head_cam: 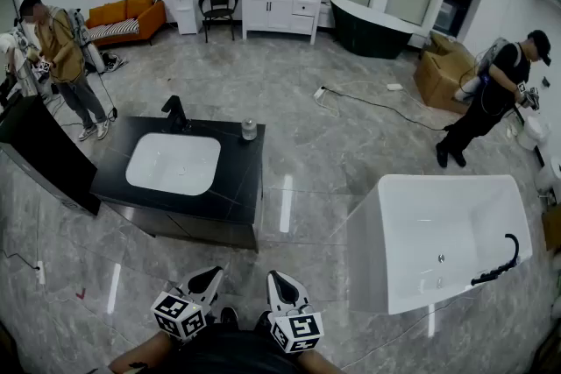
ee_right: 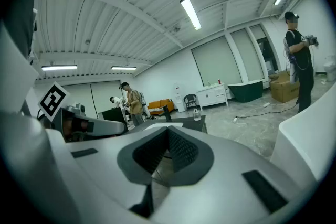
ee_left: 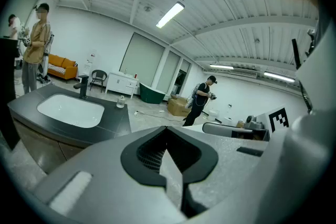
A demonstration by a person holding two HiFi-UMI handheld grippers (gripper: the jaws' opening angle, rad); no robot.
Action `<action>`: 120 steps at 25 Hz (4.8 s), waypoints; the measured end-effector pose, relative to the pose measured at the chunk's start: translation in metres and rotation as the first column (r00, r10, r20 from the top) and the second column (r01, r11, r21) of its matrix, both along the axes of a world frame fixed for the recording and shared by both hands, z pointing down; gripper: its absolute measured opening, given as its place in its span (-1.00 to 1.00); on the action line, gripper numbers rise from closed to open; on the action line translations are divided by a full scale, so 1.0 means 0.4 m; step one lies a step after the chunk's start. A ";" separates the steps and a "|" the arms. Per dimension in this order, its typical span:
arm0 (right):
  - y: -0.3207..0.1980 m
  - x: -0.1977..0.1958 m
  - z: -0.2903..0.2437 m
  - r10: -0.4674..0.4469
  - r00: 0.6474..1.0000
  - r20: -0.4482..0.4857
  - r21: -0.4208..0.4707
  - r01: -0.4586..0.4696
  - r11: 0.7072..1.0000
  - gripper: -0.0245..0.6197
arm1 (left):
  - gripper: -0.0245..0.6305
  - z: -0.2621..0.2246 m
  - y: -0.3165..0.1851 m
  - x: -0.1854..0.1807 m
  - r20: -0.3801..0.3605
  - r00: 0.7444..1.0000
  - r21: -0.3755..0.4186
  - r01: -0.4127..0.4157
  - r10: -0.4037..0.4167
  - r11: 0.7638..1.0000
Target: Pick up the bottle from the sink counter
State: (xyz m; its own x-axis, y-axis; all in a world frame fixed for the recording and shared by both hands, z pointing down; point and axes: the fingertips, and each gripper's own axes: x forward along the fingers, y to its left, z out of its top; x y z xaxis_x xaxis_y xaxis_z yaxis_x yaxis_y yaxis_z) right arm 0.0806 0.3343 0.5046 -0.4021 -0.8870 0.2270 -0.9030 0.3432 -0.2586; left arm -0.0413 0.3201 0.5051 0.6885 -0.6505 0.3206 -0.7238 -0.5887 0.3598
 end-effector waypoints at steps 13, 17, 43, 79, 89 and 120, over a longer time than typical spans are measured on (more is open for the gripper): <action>-0.003 -0.096 0.005 -0.042 0.999 -0.004 -0.009 0.042 0.999 -0.90 | -0.93 0.014 -0.005 -0.098 -0.033 0.999 -0.014 0.041 -0.041 0.999; -0.012 -0.097 -0.022 -0.056 0.998 0.032 0.014 0.056 0.998 -0.90 | -0.93 -0.007 -0.015 -0.093 -0.035 0.998 -0.003 0.046 -0.046 0.999; -0.127 -0.002 0.051 -0.045 0.998 0.052 -0.054 0.047 0.997 -0.90 | -0.93 0.052 -0.115 -0.013 -0.024 0.997 -0.055 0.073 -0.074 0.996; -0.604 -0.145 0.045 0.113 0.991 -0.067 -0.109 -0.120 0.987 -0.90 | -0.93 0.015 -0.706 -0.172 -0.101 0.993 0.034 -0.063 0.067 0.997; -0.677 -0.104 0.060 0.135 0.990 -0.048 -0.119 -0.140 0.983 -0.90 | -0.93 0.034 -0.758 -0.117 -0.062 0.992 0.040 -0.110 0.112 0.993; -1.114 0.112 0.121 0.029 1.000 -0.004 -0.105 -0.029 0.994 -0.90 | -0.80 0.082 -1.205 0.040 0.091 0.995 0.149 0.016 -0.030 0.989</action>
State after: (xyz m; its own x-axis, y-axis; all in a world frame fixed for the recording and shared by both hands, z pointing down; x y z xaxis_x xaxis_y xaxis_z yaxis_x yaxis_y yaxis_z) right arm 0.1256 -0.1111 0.5529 -0.3761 -0.8693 0.3207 -0.9128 0.2880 -0.2897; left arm -0.0252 -0.1621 0.5378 0.6444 -0.7109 0.2817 -0.7641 -0.6131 0.2007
